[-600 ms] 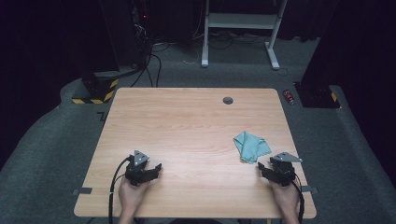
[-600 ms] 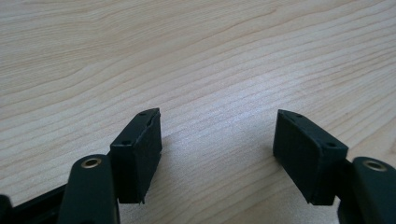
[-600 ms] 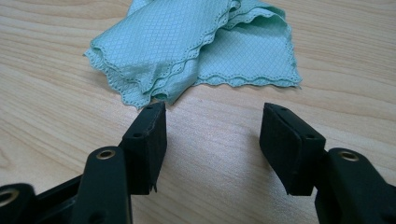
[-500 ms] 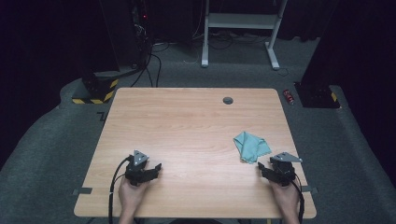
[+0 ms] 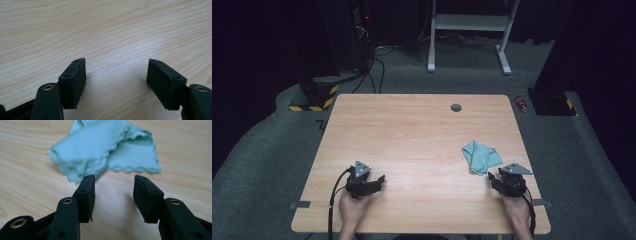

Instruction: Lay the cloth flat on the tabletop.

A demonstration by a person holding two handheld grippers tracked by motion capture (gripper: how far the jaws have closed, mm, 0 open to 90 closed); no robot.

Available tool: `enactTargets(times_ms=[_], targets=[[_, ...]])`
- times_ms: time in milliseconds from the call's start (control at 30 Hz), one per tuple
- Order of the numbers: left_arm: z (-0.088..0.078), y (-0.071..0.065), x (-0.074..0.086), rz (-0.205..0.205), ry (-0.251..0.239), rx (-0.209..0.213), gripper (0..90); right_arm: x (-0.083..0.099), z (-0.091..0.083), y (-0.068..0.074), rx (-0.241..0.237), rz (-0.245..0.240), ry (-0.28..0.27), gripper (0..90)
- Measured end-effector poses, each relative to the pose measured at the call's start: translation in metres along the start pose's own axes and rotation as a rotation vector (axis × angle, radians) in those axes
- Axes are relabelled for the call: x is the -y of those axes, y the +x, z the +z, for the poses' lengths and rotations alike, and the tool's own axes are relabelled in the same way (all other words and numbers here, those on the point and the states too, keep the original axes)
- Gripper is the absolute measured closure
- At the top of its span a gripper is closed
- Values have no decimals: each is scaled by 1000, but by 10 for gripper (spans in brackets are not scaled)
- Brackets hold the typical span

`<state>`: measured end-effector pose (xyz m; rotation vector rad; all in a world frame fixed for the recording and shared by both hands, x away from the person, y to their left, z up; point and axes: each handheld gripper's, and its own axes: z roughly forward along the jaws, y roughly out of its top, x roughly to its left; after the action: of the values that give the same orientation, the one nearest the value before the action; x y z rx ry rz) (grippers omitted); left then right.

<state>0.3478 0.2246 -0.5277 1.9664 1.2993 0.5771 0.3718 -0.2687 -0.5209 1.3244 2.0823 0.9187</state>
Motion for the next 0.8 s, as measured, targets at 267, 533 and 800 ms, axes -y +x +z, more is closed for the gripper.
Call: enactTargets(times_ms=[267,533,800], targets=[[0,0,0,-1,-2,4,317,-21,8,9,-46,-20,-27,545],[0,1,0,-4,-3,8,315,-43,22,0,-7,26,-29,510],[0,0,0,-3,-2,7,315,-51,40,-12,-19,85,20,556]])
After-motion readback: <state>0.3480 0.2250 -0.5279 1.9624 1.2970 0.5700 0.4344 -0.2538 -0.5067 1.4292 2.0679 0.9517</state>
